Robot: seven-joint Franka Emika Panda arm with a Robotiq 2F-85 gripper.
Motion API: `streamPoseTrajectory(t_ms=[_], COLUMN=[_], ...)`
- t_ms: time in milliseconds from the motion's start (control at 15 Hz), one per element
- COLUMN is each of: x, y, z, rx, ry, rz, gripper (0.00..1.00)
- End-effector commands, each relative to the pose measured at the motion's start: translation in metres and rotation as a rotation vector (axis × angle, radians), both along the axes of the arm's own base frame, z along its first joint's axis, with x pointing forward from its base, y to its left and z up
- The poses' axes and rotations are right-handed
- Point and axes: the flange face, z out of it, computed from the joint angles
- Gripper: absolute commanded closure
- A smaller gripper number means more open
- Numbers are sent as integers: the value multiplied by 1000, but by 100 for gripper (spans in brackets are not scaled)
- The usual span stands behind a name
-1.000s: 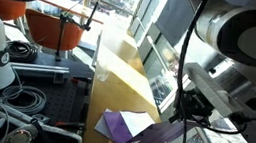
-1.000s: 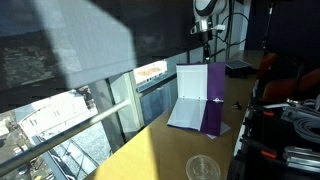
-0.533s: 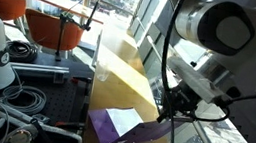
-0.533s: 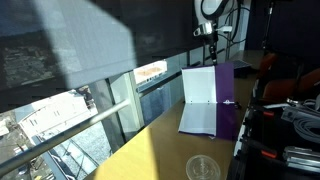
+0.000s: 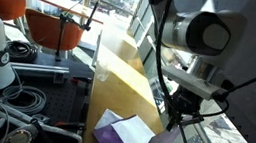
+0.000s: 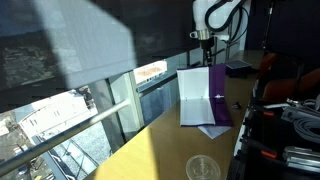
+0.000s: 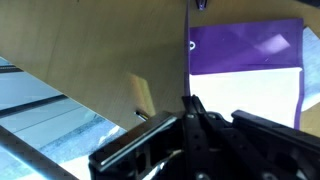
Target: Close the file
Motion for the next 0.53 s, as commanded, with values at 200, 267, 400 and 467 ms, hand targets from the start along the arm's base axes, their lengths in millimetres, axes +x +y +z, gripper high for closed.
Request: streamPoseTrajectory(t_ms=[200, 267, 400, 467], x=[1, 4, 4, 2], y=[52, 59, 72, 78], z=[-16, -16, -15, -16], rx=[-49, -58, -80, -89], ry=[-75, -82, -69, -52], rz=[26, 29, 44, 56], gripper=[100, 100, 100, 100])
